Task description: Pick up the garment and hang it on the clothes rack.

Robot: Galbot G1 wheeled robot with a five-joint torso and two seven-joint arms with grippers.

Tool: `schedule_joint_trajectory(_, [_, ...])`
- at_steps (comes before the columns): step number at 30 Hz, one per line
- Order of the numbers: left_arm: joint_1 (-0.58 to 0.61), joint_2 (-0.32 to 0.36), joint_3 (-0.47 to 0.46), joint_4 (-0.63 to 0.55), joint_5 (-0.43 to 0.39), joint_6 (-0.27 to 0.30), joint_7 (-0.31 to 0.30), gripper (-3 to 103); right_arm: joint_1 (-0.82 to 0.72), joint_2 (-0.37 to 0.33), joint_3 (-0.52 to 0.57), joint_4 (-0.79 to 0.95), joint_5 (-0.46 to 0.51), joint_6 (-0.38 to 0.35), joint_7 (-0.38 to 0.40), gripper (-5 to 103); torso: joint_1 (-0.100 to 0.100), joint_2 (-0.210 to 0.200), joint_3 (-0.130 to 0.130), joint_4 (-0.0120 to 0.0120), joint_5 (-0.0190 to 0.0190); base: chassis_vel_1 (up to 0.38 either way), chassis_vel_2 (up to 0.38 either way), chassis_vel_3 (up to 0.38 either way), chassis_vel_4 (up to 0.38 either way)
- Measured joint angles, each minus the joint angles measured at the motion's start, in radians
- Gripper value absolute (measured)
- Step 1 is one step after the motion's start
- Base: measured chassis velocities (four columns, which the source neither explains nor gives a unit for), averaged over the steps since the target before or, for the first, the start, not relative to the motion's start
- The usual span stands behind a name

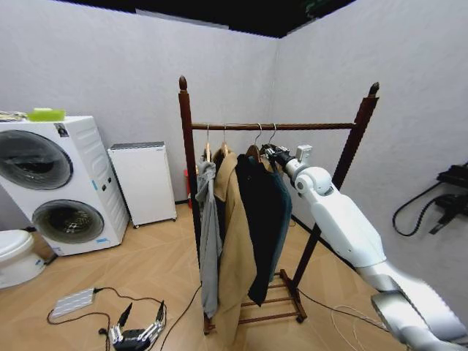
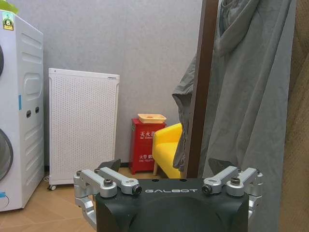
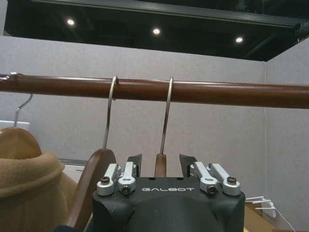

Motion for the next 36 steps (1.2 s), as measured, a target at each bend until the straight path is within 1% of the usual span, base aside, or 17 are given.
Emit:
schedule_joint_trajectory(2, [0.0, 0.0, 0.0, 0.0, 0.0, 0.0, 0.0, 100, -0.035, -0.019, 0.017, 0.065, 0.048, -0.013, 0.024, 56, 0.0, 0.0, 0.0, 0.0, -0.0001, 0.0, 0.0, 0.0, 0.0])
schedule_joint_trajectory(3, [0.0, 0.0, 0.0, 0.0, 0.0, 0.0, 0.0, 100, -0.035, -0.019, 0.017, 0.065, 0.048, -0.013, 0.024, 56, 0.0, 0.0, 0.0, 0.0, -0.0001, 0.0, 0.0, 0.0, 0.0])
schedule_joint_trajectory(5, [0.0, 0.0, 0.0, 0.0, 0.0, 0.0, 0.0, 100, -0.08, -0.035, 0.042, 0.124, 0.072, -0.021, 0.041, 66, 0.0, 0.0, 0.0, 0.0001, 0.0, 0.0, 0.0, 0.0, 0.0])
schedule_joint_trajectory(6, [0.0, 0.0, 0.0, 0.0, 0.0, 0.0, 0.0, 100, -0.08, -0.035, 0.042, 0.124, 0.072, -0.021, 0.041, 66, 0.0, 0.0, 0.0, 0.0001, 0.0, 0.0, 0.0, 0.0, 0.0])
schedule_joint_trajectory(8, [0.0, 0.0, 0.0, 0.0, 0.0, 0.0, 0.0, 100, -0.124, -0.051, 0.067, 0.174, 0.08, -0.021, 0.058, 78, 0.0, 0.0, 0.0, 0.0002, 0.0, 0.0, 0.0, 0.0, 0.0])
schedule_joint_trajectory(9, [0.0, 0.0, 0.0, 0.0, 0.0, 0.0, 0.0, 100, -0.124, -0.051, 0.067, 0.174, 0.08, -0.021, 0.058, 78, 0.0, 0.0, 0.0, 0.0002, 0.0, 0.0, 0.0, 0.0, 0.0])
schedule_joint_trajectory(11, [0.0, 0.0, 0.0, 0.0, 0.0, 0.0, 0.0, 100, -0.178, -0.075, 0.092, 0.232, 0.1, -0.021, 0.078, 88, 0.0, 0.0, 0.0, 0.0002, 0.0, 0.0, 0.0, 0.0, 0.0])
schedule_joint_trajectory(12, [0.0, 0.0, 0.0, 0.0, 0.0, 0.0, 0.0, 100, -0.178, -0.075, 0.092, 0.232, 0.1, -0.021, 0.078, 88, 0.0, 0.0, 0.0, 0.0002, 0.0, 0.0, 0.0, 0.0, 0.0])
schedule_joint_trajectory(14, [0.0, 0.0, 0.0, 0.0, 0.0, 0.0, 0.0, 100, -0.22, -0.094, 0.11, 0.27, 0.114, -0.021, 0.093, 97, 0.0, 0.0, 0.0, 0.0002, 0.0001, 0.0, 0.0, 0.0, 0.0])
schedule_joint_trajectory(15, [0.0, 0.0, 0.0, 0.0, 0.0, 0.0, 0.0, 100, -0.237, -0.102, 0.116, 0.285, 0.122, -0.021, 0.102, 99, 0.0, 0.0, 0.0, 0.0003, 0.0002, -0.023, -0.052, -0.037, -0.024])
schedule_joint_trajectory(16, [0.0, 0.0, 0.0, 0.0, 0.0, 0.0, 0.0, 100, -0.237, -0.102, 0.116, 0.285, 0.122, -0.021, 0.102, 99, 0.0, 0.0, 0.0, 0.0003, 0.0002, -0.023, -0.052, -0.037, -0.024])
schedule_joint_trajectory(17, [0.0, 0.0, 0.0, 0.0, 0.0, 0.0, 0.0, 100, -0.26, -0.116, 0.125, 0.306, 0.135, -0.021, 0.114, 100, 0.0, 0.0, 0.0, -0.0001, 0.0001, -0.044, -0.052, -0.048, -0.063])
schedule_joint_trajectory(22, [0.0, 0.0, 0.0, 0.0, 0.0, 0.0, 0.0, 100, -0.307, -0.15, 0.146, 0.355, 0.16, -0.019, 0.144, 100, 0.0, 0.0, 0.0, 0.0, 0.0001, -0.045, -0.039, -0.059, -0.066])
schedule_joint_trajectory(24, [0.0, 0.0, 0.0, 0.0, 0.0, 0.0, 0.0, 100, -0.345, -0.171, 0.167, 0.394, 0.172, -0.016, 0.174, 100, 0.0, 0.0, 0.0, 0.0001, 0.0, -0.06, -0.061, -0.066, -0.073])
schedule_joint_trajectory(33, [0.0, 0.0, 0.0, 0.0, 0.0, 0.0, 0.0, 100, -0.45, -0.193, 0.242, 0.48, 0.178, -0.019, 0.207, 100, 0.0, 0.0, 0.0, 0.0001, 0.0001, -0.08, -0.092, -0.091, -0.083])
schedule_joint_trajectory(36, [0.0, 0.0, 0.0, 0.0, 0.0, 0.0, 0.0, 100, -0.509, -0.199, 0.293, 0.527, 0.203, -0.025, 0.223, 100, 0.0, 0.0, 0.0, 0.0001, 0.0, -0.125, -0.108, -0.12, -0.106])
